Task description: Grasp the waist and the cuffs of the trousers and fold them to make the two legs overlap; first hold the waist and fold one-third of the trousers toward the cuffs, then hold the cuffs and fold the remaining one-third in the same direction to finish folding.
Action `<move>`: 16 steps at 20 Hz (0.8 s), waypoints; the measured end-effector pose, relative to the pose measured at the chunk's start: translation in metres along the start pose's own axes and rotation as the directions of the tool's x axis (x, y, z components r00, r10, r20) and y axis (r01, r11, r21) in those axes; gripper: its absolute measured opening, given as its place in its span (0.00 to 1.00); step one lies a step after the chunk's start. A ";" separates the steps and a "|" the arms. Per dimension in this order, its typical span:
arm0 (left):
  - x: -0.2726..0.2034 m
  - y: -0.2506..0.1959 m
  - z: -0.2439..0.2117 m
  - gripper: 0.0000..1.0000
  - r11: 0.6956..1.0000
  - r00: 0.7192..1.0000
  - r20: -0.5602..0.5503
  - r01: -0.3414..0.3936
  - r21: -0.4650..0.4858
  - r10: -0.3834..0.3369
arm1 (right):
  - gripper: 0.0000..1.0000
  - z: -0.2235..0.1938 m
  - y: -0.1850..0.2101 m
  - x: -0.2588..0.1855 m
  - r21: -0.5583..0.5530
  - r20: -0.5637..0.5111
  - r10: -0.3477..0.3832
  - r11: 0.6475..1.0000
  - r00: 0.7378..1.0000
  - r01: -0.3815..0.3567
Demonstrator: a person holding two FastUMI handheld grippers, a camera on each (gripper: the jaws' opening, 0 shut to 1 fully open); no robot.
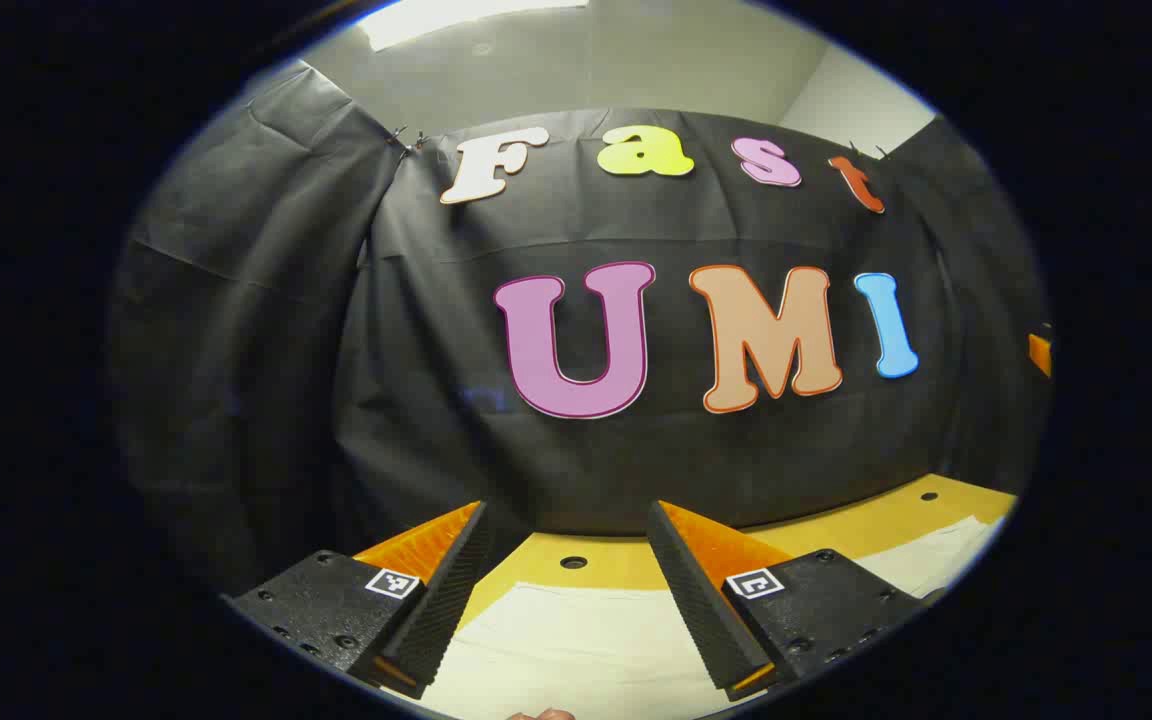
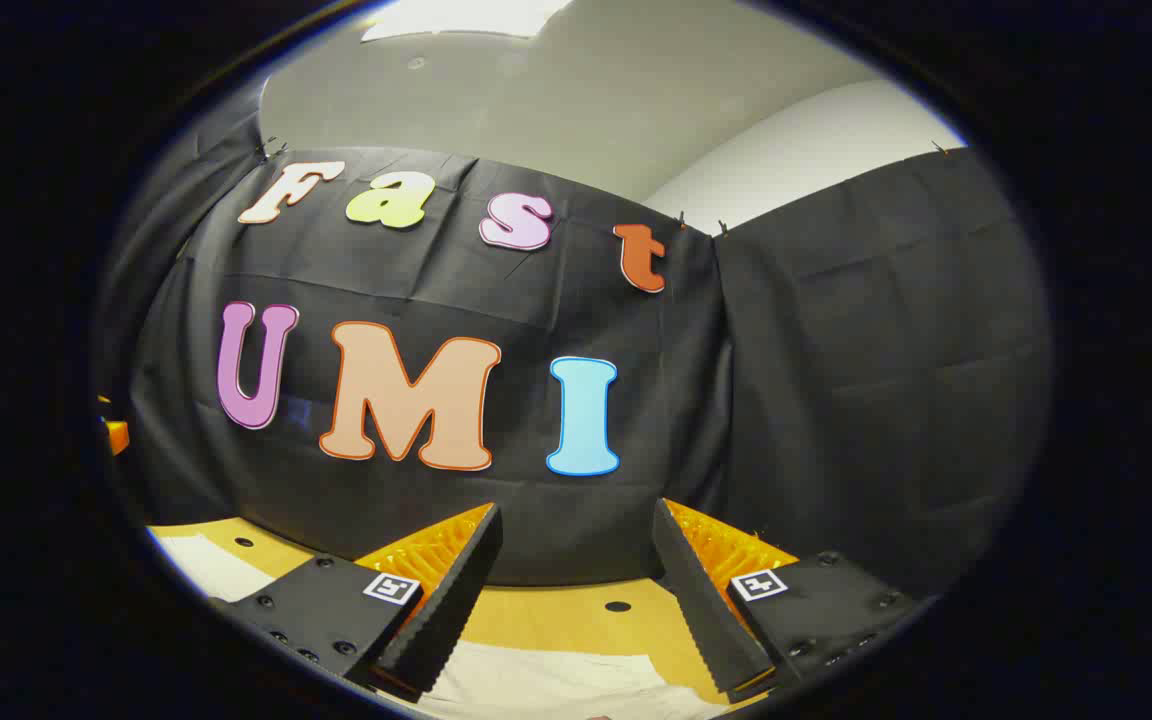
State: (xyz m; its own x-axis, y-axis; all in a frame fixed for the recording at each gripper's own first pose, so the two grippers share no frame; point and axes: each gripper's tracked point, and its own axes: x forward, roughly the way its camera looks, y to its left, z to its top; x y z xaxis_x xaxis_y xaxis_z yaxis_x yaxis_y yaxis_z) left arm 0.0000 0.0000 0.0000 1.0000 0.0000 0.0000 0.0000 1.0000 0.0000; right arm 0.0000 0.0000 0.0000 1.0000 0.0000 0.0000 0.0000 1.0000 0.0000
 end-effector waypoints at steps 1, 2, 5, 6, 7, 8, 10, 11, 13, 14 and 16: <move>0.002 -0.001 0.004 0.95 1.000 1.000 0.007 -0.002 -0.009 0.002 | 0.97 -0.002 0.003 0.002 -0.003 -0.003 0.013 1.000 1.000 -0.013; 0.002 -0.002 0.003 0.94 1.000 1.000 0.005 -0.004 -0.013 0.004 | 0.98 -0.003 0.006 0.004 -0.001 -0.009 0.023 1.000 1.000 -0.023; 0.001 0.001 0.001 0.95 1.000 1.000 0.003 -0.019 -0.006 0.019 | 0.98 -0.008 0.007 0.006 0.008 -0.019 0.039 0.999 0.999 -0.039; 0.002 0.001 0.000 0.93 1.000 1.000 0.000 -0.021 -0.003 0.021 | 0.97 -0.008 0.006 0.008 0.003 -0.021 0.034 0.999 0.999 -0.034; 0.002 0.000 -0.002 0.95 1.000 1.000 -0.006 -0.024 0.002 0.024 | 0.97 -0.009 0.006 0.009 0.002 -0.021 0.035 0.999 0.999 -0.035; 0.001 0.000 -0.001 0.95 1.000 1.000 -0.008 -0.025 0.005 0.025 | 0.96 -0.010 0.008 0.010 0.004 -0.022 0.041 0.999 0.999 -0.041; 0.001 -0.001 0.000 0.93 1.000 1.000 -0.003 -0.027 0.006 0.027 | 0.98 -0.012 0.009 0.011 0.008 -0.024 0.048 0.999 0.999 -0.048; 0.000 -0.002 -0.001 0.95 1.000 1.000 -0.001 -0.027 0.006 0.027 | 0.98 -0.014 0.010 0.010 0.008 -0.026 0.052 0.999 0.998 -0.051; 0.001 -0.004 -0.001 0.93 1.000 1.000 -0.004 -0.027 0.011 0.027 | 0.98 -0.019 0.009 0.010 0.001 -0.037 0.048 0.999 0.998 -0.048; 0.000 -0.004 -0.002 0.94 1.000 1.000 -0.006 -0.028 0.014 0.028 | 0.98 -0.018 0.009 0.010 0.002 -0.034 0.047 0.999 0.998 -0.047; 0.000 -0.003 -0.002 0.95 1.000 1.000 -0.006 -0.026 0.013 0.026 | 0.97 -0.020 0.010 0.008 0.001 -0.036 0.049 0.999 0.998 -0.049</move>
State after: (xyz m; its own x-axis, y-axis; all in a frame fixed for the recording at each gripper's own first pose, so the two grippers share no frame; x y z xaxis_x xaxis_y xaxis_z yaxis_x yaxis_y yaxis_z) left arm 0.0000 -0.0028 -0.0021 0.9996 0.0258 -0.0064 -0.0258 0.9996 0.0127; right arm 0.0082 0.0103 -0.0204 0.9982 0.0488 -0.0358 -0.0487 0.9988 0.0015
